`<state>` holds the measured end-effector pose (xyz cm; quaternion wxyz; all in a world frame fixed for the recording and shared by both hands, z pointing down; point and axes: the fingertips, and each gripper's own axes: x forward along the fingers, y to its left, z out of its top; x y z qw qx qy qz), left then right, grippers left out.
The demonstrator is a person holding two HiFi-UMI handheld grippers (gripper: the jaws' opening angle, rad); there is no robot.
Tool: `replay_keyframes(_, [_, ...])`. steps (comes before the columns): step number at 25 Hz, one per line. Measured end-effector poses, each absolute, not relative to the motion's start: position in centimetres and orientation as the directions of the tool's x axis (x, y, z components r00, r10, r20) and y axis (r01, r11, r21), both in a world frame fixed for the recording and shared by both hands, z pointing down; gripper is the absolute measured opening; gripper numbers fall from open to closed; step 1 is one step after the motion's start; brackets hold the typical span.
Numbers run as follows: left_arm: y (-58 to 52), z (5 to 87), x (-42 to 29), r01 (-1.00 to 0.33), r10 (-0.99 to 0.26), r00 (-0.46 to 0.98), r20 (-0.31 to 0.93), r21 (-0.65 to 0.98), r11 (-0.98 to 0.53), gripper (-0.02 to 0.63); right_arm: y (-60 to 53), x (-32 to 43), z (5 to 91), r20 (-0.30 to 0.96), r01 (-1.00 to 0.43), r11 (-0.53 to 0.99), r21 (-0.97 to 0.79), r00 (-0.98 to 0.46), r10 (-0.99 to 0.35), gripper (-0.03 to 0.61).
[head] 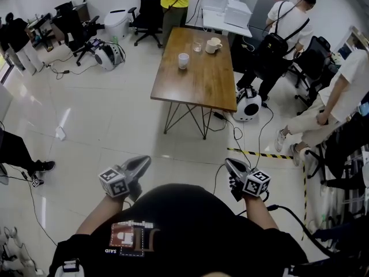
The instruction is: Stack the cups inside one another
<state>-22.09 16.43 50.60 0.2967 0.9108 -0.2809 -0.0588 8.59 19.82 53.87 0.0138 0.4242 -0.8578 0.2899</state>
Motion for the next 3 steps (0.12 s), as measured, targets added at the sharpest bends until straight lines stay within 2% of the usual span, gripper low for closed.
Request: replay_keyframes(3, [16.65, 50.99, -22.35, -0.471, -0.549, 0.835, 0.044, 0.572, -0.672, 0.002, 19.77, 8.58, 53.97, 0.27, -0.734, 0.477, -0.484, -0.643, -0.716, 0.012])
